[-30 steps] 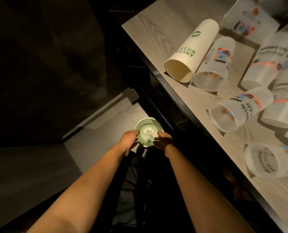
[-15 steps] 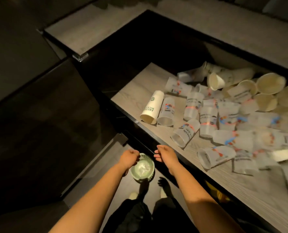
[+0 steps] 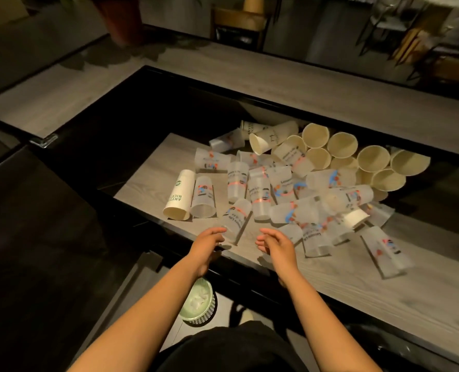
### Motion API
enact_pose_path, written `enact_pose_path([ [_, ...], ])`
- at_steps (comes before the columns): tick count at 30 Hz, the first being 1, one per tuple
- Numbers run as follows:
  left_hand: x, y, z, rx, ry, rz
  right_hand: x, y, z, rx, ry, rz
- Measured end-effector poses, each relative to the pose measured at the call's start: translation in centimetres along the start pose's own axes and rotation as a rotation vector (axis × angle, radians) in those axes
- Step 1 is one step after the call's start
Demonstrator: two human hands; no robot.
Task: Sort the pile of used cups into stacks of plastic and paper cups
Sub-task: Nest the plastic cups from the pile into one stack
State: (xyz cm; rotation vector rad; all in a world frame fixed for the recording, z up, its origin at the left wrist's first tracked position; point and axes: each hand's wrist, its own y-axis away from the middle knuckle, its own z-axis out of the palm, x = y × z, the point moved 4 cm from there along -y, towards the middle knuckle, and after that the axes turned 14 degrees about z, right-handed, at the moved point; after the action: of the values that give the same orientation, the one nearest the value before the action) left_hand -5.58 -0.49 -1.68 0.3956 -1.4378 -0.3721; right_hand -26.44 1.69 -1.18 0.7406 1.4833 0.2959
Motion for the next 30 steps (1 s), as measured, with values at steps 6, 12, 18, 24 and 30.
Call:
enact_pose_path([
  [6,0.0,-1.6,2.7,0.032,0.156,-0.075,-0.8,-1.1,-2.1,-0.016,-0.016,-0.043],
  [12,-0.1,-2.0,2.9,0.162,0.177,0.004,-2.1,-3.1,-1.0,-0.064,0.287,-0.193],
  [18,1.2,0.0,1.5,0.338,0.028,0.186,-4.8,-4.6,2.3,-0.126,0.668,-0.532],
  [24,5.9,2.5,0.9,0.349,-0.247,0.468,-5.8,-5.3,6.1,-0.269,0.961,-0.674],
  [30,8.0,1.4,1.5,0.190,-0.324,0.582,-6.2,-6.6,7.3,-0.317,0.776,-0.466],
])
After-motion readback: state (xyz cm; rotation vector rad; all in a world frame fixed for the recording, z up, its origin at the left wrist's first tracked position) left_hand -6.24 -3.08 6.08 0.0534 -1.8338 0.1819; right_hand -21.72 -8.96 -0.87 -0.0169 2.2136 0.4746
